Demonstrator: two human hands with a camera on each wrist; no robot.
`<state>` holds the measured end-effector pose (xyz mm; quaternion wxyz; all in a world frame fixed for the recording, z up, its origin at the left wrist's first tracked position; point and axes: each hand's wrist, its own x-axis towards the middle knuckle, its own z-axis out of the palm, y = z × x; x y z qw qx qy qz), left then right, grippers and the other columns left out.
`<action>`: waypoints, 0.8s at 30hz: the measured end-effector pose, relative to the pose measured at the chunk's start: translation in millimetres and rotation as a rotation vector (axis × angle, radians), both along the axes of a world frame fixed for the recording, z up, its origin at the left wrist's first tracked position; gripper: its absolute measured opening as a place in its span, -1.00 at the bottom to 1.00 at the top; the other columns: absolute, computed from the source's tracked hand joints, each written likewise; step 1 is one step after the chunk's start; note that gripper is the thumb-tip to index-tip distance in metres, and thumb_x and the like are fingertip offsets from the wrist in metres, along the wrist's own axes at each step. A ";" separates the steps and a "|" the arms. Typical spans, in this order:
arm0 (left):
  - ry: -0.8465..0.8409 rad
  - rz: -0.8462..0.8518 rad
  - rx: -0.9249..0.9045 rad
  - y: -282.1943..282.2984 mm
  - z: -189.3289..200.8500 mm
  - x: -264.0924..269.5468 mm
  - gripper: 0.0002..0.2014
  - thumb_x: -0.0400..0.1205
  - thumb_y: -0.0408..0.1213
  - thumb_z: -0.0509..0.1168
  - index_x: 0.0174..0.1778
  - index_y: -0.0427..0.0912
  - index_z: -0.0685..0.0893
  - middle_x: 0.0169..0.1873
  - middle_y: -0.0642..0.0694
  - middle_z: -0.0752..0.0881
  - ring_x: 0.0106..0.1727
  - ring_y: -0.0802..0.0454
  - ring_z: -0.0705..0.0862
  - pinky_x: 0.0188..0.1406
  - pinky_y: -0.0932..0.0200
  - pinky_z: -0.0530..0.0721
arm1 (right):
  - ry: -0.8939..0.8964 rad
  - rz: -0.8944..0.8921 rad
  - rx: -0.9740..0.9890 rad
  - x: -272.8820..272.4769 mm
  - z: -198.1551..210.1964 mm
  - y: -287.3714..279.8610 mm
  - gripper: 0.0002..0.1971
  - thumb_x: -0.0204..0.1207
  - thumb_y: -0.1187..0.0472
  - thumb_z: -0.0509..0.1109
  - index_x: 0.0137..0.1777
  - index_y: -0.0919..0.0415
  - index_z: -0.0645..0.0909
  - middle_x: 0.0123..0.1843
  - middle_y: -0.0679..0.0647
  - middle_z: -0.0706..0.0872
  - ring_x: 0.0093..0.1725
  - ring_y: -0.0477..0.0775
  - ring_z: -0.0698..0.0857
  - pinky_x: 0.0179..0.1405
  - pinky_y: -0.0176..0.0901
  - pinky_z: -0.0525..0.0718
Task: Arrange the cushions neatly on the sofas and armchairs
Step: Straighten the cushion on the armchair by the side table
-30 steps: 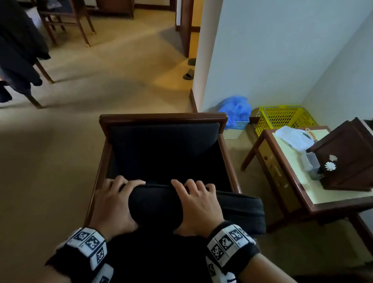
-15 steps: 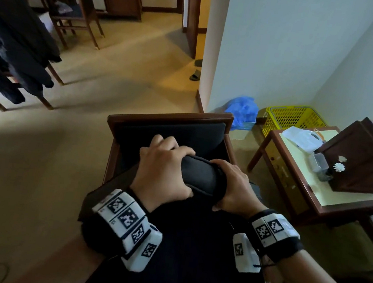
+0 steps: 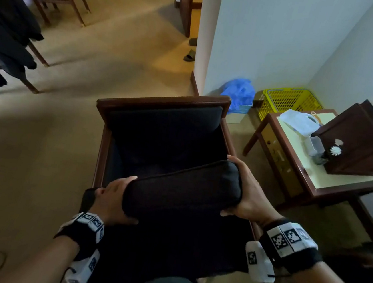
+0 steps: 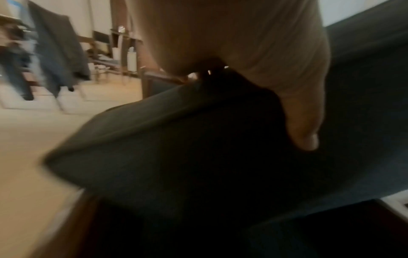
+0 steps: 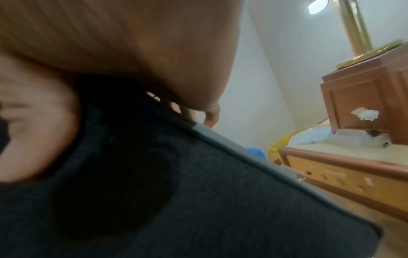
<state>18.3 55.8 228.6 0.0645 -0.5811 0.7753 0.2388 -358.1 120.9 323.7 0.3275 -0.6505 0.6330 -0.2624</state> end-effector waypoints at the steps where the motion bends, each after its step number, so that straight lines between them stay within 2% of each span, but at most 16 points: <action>1: -0.002 0.027 -0.005 3.9 -13.2 20.6 0.30 -0.10 0.43 0.42 0.61 0.22 0.06 0.60 -0.02 0.36 0.62 -0.14 0.38 0.48 -0.30 0.40 | -0.035 0.014 -0.024 6.4 0.9 1.4 0.31 -0.29 -0.08 0.71 0.58 -0.22 0.17 0.57 -0.04 0.41 0.58 0.07 0.40 0.55 0.30 0.38; 2: -0.015 0.065 -0.019 9.1 -24.9 35.6 0.24 -0.11 0.42 0.40 0.56 0.19 0.14 0.53 -0.08 0.47 0.52 -0.19 0.51 0.36 -0.30 0.48 | -0.074 0.030 -0.052 12.5 0.9 2.5 0.29 -0.29 -0.06 0.73 0.57 -0.17 0.22 0.55 -0.02 0.44 0.56 0.07 0.43 0.53 0.28 0.40; 4: -0.056 0.109 0.030 16.0 -37.2 47.3 0.09 -0.14 0.40 0.33 0.37 0.03 0.39 0.22 -0.13 0.70 0.17 -0.26 0.75 0.02 -0.29 0.58 | -0.166 0.007 -0.109 20.1 -3.8 2.9 0.19 -0.33 0.01 0.75 0.47 -0.04 0.40 0.42 0.04 0.57 0.44 0.11 0.55 0.43 0.26 0.52; 6: -0.057 0.059 0.006 20.2 -33.9 41.3 -0.05 -0.16 0.34 0.33 0.14 -0.09 0.52 -0.06 -0.14 0.76 -0.10 -0.29 0.80 -0.19 -0.26 0.65 | -0.295 -0.094 -0.116 22.3 -5.1 0.7 0.10 -0.42 0.13 0.74 0.33 0.05 0.54 0.27 0.10 0.68 0.30 0.12 0.66 0.29 0.25 0.66; 7: -0.062 0.029 -0.019 16.5 -29.2 36.8 -0.10 -0.17 0.29 0.38 0.07 -0.12 0.55 -0.13 -0.15 0.76 -0.13 -0.29 0.79 -0.21 -0.25 0.67 | -0.367 -0.152 -0.112 20.3 -3.6 -2.5 0.05 -0.46 0.17 0.72 0.26 0.07 0.58 0.21 0.09 0.71 0.25 0.10 0.69 0.23 0.22 0.70; 10: -0.097 0.002 -0.116 -9.5 8.5 23.9 -0.22 -0.09 0.15 0.52 0.00 -0.20 0.62 -0.14 -0.15 0.75 -0.02 -0.29 0.75 -0.02 -0.27 0.61 | -0.475 -0.288 -0.113 7.7 4.9 -20.3 -0.09 -0.54 0.30 0.59 0.05 0.05 0.63 0.00 0.01 0.72 0.05 0.00 0.69 -0.03 0.08 0.76; 13: -0.101 -0.012 -0.158 -40.8 61.2 13.0 -0.31 0.01 0.12 0.56 -0.01 -0.13 0.58 -0.13 -0.05 0.66 0.03 -0.24 0.69 0.14 -0.22 0.53 | -0.565 -0.353 -0.141 -4.8 15.0 -46.1 -0.20 -0.49 0.49 0.48 -0.07 0.06 0.61 -0.17 -0.13 0.74 -0.14 -0.21 0.68 -0.25 -0.22 0.71; 15: -0.155 -0.065 -0.187 -67.3 92.3 6.3 -0.29 0.07 0.15 0.59 0.08 -0.06 0.55 -0.08 0.02 0.58 0.09 -0.15 0.64 0.18 -0.11 0.50 | -0.658 -0.404 -0.150 -13.3 13.8 -63.9 -0.24 -0.44 0.55 0.41 -0.09 0.09 0.60 -0.27 -0.23 0.76 -0.22 -0.29 0.69 -0.32 -0.32 0.68; 17: -0.237 -0.106 -0.224 -96.2 113.5 2.7 -0.22 0.08 0.20 0.60 0.18 0.01 0.53 0.04 0.06 0.58 0.15 -0.06 0.60 0.14 -0.01 0.52 | -0.756 -0.454 -0.130 -17.7 8.6 -84.3 -0.28 -0.37 0.60 0.37 -0.11 0.09 0.62 -0.29 -0.20 0.77 -0.22 -0.20 0.71 -0.37 -0.31 0.68; 19: -0.285 -0.134 -0.220 -122.7 116.9 0.5 -0.12 0.05 0.25 0.59 0.28 0.04 0.52 0.15 0.04 0.61 0.20 -0.04 0.58 0.14 0.01 0.57 | -0.802 -0.533 -0.051 -20.9 -9.6 -108.0 -0.33 -0.23 0.70 0.31 -0.11 0.13 0.64 -0.24 -0.01 0.75 -0.18 0.03 0.69 -0.47 -0.27 0.68; 20: -0.308 -0.129 -0.208 -133.1 111.5 -1.2 -0.06 0.05 0.29 0.58 0.35 0.06 0.50 0.20 0.03 0.60 0.24 -0.05 0.57 0.18 -0.02 0.57 | -0.812 -0.593 0.004 -24.2 -24.8 -119.7 -0.33 -0.18 0.70 0.28 -0.06 0.17 0.65 -0.19 0.07 0.74 -0.14 0.11 0.67 -0.47 -0.23 0.70; 21: -0.323 -0.098 -0.203 -139.5 102.4 -4.4 -0.02 0.07 0.33 0.57 0.42 0.09 0.48 0.28 0.03 0.58 0.29 -0.07 0.54 0.23 -0.06 0.56 | -0.813 -0.669 0.064 -28.6 -43.4 -130.4 -0.30 -0.14 0.65 0.28 0.06 0.17 0.66 -0.09 0.14 0.74 -0.07 0.18 0.68 -0.36 -0.15 0.75; 22: -0.322 -0.033 -0.206 -142.3 91.3 -9.5 -0.01 0.12 0.36 0.56 0.48 0.12 0.44 0.36 0.03 0.54 0.37 -0.09 0.49 0.28 -0.11 0.52 | -0.801 -0.733 0.120 -33.6 -61.0 -138.1 -0.24 -0.10 0.56 0.32 0.21 0.13 0.65 0.06 0.19 0.75 0.05 0.25 0.69 -0.15 -0.01 0.79; 23: -0.288 0.079 -0.212 -141.1 77.4 -14.2 -0.05 0.23 0.34 0.54 0.53 0.12 0.41 0.45 0.02 0.48 0.44 -0.13 0.43 0.34 -0.17 0.46 | -0.752 -0.769 0.179 -39.5 -79.5 -142.9 -0.17 -0.06 0.44 0.39 0.35 0.03 0.61 0.23 0.18 0.74 0.20 0.28 0.68 0.10 0.15 0.77; 24: -0.228 0.214 -0.206 -139.7 63.1 -18.7 -0.12 0.35 0.27 0.51 0.57 0.09 0.39 0.53 -0.01 0.41 0.50 -0.18 0.37 0.39 -0.22 0.42 | -0.695 -0.770 0.233 -47.2 -100.8 -147.7 -0.11 -0.03 0.28 0.49 0.45 -0.06 0.54 0.36 0.12 0.69 0.32 0.26 0.65 0.28 0.22 0.69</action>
